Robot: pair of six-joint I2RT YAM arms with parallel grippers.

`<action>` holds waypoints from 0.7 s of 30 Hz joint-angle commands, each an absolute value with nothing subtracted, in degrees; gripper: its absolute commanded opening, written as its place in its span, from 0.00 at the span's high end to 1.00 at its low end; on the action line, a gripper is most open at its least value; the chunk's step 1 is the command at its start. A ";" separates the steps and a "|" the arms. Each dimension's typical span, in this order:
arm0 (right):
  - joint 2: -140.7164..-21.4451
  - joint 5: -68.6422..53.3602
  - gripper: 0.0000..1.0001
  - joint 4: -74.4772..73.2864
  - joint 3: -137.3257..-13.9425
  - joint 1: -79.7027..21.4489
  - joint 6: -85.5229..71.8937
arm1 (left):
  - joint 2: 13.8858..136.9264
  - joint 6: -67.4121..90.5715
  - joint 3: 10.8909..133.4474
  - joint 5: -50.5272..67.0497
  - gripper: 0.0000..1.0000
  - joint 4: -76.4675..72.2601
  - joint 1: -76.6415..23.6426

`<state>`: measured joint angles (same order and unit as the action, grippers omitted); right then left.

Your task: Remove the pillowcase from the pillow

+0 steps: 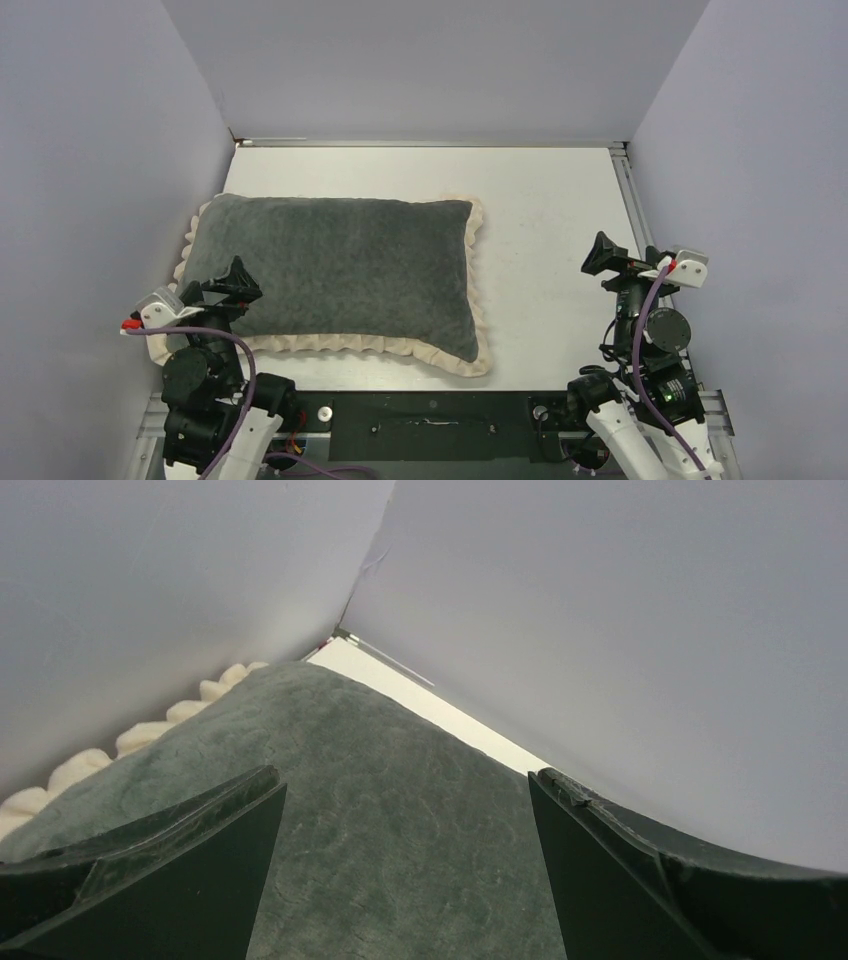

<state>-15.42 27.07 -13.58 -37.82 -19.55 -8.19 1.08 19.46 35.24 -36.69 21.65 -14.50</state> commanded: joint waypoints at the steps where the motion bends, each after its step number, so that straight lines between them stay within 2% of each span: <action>1: -15.16 25.44 0.10 -11.86 -38.25 -19.16 -9.22 | 9.40 26.81 41.43 -40.92 0.04 26.25 -14.06; 5: -14.73 24.89 0.10 -11.11 -37.59 -19.25 -9.36 | 19.52 35.68 46.37 -45.84 0.04 38.95 -14.06; 9: -15.08 24.12 0.10 -11.06 -37.57 -19.80 -9.66 | 26.72 43.03 48.64 -45.16 0.04 45.83 -14.04; 18: -15.93 24.32 0.10 -12.40 -38.07 -21.25 -9.85 | 37.94 53.56 45.20 -44.58 0.04 42.17 -11.47; 21: -15.60 24.91 0.10 -12.70 -37.97 -21.43 -9.80 | 43.29 54.81 44.61 -36.08 0.04 37.25 -4.19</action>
<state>-15.16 24.82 -13.67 -37.58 -20.80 -9.65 37.82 49.76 45.39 -42.70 43.11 -11.09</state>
